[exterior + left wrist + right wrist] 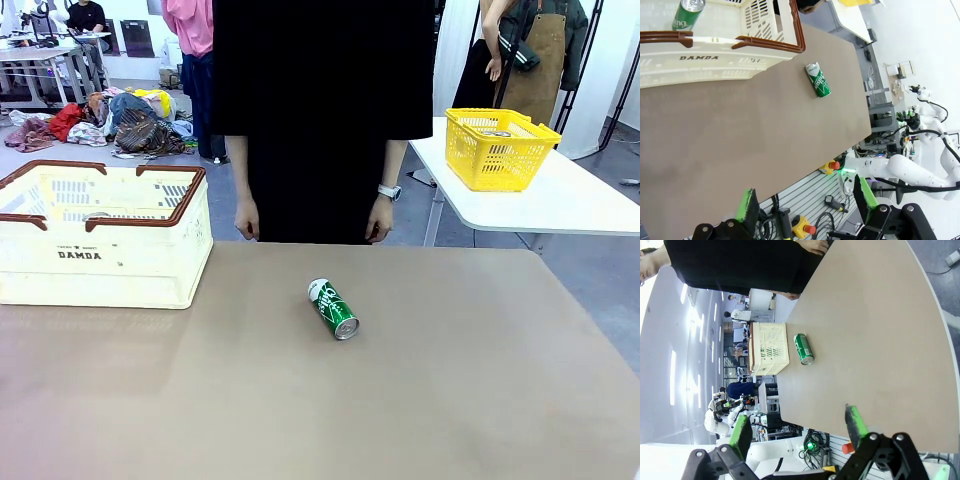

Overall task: Place the drinks into the Shopping basket.
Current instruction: Pick up one drink and place it into the Shopping basket.

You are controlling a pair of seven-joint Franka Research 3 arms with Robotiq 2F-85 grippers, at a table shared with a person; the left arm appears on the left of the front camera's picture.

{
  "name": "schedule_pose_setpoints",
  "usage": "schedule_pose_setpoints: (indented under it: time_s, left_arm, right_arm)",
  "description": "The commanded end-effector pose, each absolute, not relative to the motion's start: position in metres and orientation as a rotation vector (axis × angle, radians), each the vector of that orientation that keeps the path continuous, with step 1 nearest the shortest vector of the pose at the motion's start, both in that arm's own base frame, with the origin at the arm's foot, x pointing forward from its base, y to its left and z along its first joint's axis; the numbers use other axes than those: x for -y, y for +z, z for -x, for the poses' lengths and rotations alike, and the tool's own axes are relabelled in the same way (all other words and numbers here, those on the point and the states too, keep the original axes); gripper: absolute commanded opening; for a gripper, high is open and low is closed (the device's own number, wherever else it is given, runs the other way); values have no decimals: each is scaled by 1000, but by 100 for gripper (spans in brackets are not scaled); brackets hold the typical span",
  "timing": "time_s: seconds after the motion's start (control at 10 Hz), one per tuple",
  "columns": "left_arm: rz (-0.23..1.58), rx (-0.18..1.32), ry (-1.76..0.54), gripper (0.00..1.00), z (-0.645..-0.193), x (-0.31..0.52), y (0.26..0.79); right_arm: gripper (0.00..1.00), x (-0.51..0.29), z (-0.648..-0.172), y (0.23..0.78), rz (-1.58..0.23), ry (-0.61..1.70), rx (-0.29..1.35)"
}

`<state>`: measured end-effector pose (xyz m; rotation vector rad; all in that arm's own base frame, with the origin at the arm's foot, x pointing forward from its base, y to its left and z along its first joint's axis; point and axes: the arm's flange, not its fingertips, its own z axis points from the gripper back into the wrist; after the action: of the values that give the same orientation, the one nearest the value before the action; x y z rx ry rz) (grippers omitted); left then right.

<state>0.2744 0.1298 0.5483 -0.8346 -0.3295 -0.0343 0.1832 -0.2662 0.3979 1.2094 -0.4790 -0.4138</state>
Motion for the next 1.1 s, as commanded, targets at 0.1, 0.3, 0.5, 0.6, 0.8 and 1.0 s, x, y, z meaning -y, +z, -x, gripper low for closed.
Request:
schedule_pose_setpoints:
  time_s: [0.1, 0.3, 0.5, 0.6, 0.8, 1.0]
  left_arm:
    - [728, 235, -68, 100, -316, -54, 598]
    - [581, 124, -125, 100, -370, 45, 622]
    - [412, 44, -168, 100, -411, 151, 609]
    - [343, 53, -165, 100, -416, 181, 599]
    - [244, 114, -159, 100, -419, 254, 561]
    - [209, 79, -202, 100, -418, 297, 520]
  right_arm:
    - [100, 267, -185, 399, -1221, -397, 508]
    - [100, 267, -185, 399, -1221, -397, 508]
    - [100, 267, -185, 399, -1221, -397, 508]
    - [100, 267, -185, 399, -1221, -397, 508]
    - [100, 267, -185, 399, -1221, -397, 508]
    - [100, 267, -185, 399, -1221, -397, 508]
